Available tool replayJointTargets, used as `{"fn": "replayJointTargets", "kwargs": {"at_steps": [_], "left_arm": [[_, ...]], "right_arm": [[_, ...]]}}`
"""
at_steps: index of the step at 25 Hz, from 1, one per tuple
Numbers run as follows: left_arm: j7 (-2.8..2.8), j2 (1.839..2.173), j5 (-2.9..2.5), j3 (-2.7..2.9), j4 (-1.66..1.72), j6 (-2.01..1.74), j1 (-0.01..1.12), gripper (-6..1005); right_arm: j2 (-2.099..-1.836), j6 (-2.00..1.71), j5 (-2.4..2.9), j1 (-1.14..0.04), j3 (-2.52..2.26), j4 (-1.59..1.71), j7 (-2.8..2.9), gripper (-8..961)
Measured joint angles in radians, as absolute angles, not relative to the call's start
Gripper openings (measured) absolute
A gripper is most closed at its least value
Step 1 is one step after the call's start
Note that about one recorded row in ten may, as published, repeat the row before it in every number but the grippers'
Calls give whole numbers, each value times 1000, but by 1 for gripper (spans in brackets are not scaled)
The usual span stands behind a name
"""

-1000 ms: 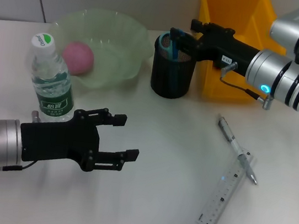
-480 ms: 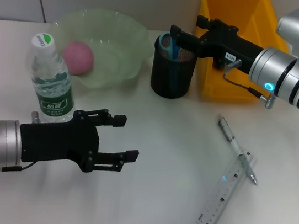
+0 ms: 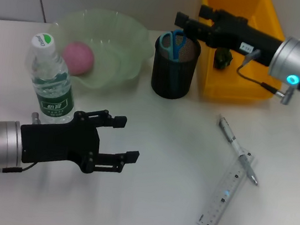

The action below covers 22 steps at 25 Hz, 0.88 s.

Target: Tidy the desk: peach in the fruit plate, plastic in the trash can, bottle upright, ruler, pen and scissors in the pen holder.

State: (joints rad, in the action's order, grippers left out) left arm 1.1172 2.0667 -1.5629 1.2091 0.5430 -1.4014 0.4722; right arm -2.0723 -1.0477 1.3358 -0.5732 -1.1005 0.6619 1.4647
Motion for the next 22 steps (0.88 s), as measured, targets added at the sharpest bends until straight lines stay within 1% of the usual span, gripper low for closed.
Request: {"fn": "replayJointTargets", "kwargs": {"at_steps": [2, 3, 7, 10, 12, 13, 14, 17, 18, 19, 22], "left_arm": [[1123, 2068, -1561, 1209, 543, -1400, 473, 815], [1126, 2068, -1560, 1209, 543, -1400, 473, 815], [1129, 2069, -1560, 1209, 543, -1399, 476, 815], [1134, 2069, -1560, 1205, 543, -1398, 476, 815], [1139, 2068, -1561, 1205, 543, -1395, 476, 815], [1141, 2067, -1564, 1202, 543, -1392, 475, 814], [1141, 2067, -1564, 1202, 543, -1392, 475, 814], [1153, 2067, -1559, 1189, 548, -1389, 469, 814], [1164, 2067, -1557, 1186, 550, -1389, 469, 814], [1173, 2067, -1557, 1184, 550, -1389, 469, 814], [1204, 2066, -1557, 1184, 554, -1391, 470, 814]], "right_arm": [[-2069, -1087, 1392, -534, -1111, 757, 1557, 817], [-2067, -1154, 1483, -509, -1100, 855, 1658, 817], [-2057, -1279, 1641, -497, -1063, 972, 1796, 817], [-2039, -1429, 1803, -519, -1010, 1064, 1912, 817], [-2021, -1523, 1897, -556, -978, 1097, 1952, 818], [-1999, -1615, 1991, -611, -952, 1106, 1971, 818], [-1999, -1615, 1991, -611, -952, 1106, 1971, 818], [-1970, -1717, 2097, -693, -940, 1095, 1959, 818], [-1956, -1777, 2177, -753, -943, 1084, 1918, 818], [-1956, -1777, 2177, -753, -943, 1084, 1918, 818], [-1951, -1845, 2275, -824, -952, 1077, 1830, 818]]}}
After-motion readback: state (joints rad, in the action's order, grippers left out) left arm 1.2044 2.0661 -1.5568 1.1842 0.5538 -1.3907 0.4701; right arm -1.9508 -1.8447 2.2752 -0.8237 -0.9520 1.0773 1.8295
